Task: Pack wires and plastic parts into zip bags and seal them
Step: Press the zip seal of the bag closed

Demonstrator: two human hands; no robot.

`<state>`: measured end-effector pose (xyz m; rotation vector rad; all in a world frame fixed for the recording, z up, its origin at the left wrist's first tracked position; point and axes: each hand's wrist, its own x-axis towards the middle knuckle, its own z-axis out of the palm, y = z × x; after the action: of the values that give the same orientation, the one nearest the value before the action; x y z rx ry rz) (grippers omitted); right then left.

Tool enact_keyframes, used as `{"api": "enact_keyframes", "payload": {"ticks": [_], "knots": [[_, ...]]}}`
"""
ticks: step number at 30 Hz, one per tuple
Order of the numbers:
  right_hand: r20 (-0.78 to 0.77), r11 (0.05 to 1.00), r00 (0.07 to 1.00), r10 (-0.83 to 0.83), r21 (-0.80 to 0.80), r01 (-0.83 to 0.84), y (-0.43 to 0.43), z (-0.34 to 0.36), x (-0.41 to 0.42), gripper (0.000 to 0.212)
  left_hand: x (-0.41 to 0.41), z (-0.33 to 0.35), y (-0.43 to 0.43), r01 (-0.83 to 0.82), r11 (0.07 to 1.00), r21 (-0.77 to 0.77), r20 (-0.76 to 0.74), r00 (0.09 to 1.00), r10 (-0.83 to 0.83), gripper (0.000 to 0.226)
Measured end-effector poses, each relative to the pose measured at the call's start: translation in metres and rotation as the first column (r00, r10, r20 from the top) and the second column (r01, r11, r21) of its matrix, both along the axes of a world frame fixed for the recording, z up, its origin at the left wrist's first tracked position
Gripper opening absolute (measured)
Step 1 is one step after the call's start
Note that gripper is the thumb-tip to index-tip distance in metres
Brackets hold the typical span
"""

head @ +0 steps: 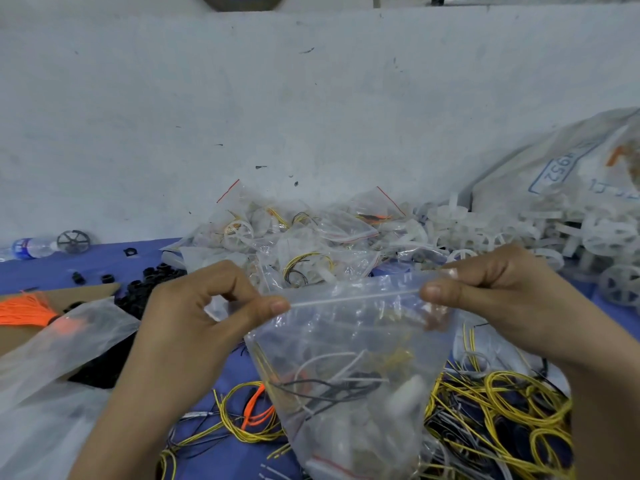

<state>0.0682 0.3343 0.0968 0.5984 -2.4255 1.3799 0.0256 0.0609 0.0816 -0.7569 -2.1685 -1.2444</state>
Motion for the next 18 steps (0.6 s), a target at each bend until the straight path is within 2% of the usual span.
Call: {"api": "enact_keyframes", "payload": {"ticks": [2,4,6,7,8,10,11,12,13,15,17,18], "knots": [[0.039,0.998,0.999,0.026,-0.051,-0.024,0.001,-0.003,-0.005,0.032,-0.005,-0.002,-0.004,-0.011,0.999,0.041,0.034,0.999,0.010,0.036],[0.206,0.986,0.964,0.166,-0.054,-0.158,-0.007,-0.006,-0.010,0.009,-0.009,-0.006,0.000,-0.008,0.998,0.060,0.062,0.998,0.004,0.039],[0.493,0.957,0.843,0.217,0.062,-0.283,-0.019,-0.013,-0.016,0.031,-0.011,-0.011,0.008,0.024,0.998,0.062,0.106,0.994,-0.031,0.039],[0.588,0.941,0.788,0.183,0.128,-0.314,-0.023,-0.019,-0.020,0.033,-0.012,-0.013,0.011,0.053,0.997,0.063,0.138,0.988,-0.062,0.038],[0.627,0.933,0.765,0.147,0.168,-0.317,-0.027,-0.022,-0.023,0.027,-0.013,-0.015,0.012,0.074,0.996,0.057,0.170,0.982,-0.083,0.037],[0.570,0.946,0.821,0.031,0.248,-0.209,-0.029,-0.028,-0.030,0.008,-0.016,-0.016,0.005,0.038,0.999,0.032,0.195,0.980,-0.044,0.039],[0.540,0.954,0.841,-0.027,0.265,-0.140,-0.027,-0.031,-0.033,0.012,-0.019,-0.016,-0.001,-0.021,0.999,0.028,0.193,0.981,0.015,0.043],[0.524,0.970,0.849,-0.069,0.234,-0.065,-0.027,-0.032,-0.034,0.025,-0.022,-0.016,-0.009,-0.099,0.995,0.032,0.195,0.977,0.091,0.046],[0.556,0.990,0.829,-0.060,0.136,-0.020,-0.027,-0.034,-0.036,0.032,-0.025,-0.016,-0.018,-0.186,0.982,0.031,0.207,0.963,0.176,0.045],[0.620,0.987,0.780,0.089,-0.157,0.013,-0.031,-0.038,-0.039,0.029,-0.034,-0.021,-0.040,-0.350,0.936,-0.038,0.245,0.905,0.348,0.033],[0.602,0.897,0.756,0.257,-0.439,0.045,-0.040,-0.037,-0.041,0.019,-0.046,-0.034,-0.070,-0.455,0.864,-0.215,0.302,0.811,0.502,0.026],[0.550,0.807,0.775,0.313,-0.584,0.088,-0.044,-0.037,-0.045,0.016,-0.052,-0.044,-0.087,-0.478,0.826,-0.298,0.345,0.753,0.560,0.024]]}}
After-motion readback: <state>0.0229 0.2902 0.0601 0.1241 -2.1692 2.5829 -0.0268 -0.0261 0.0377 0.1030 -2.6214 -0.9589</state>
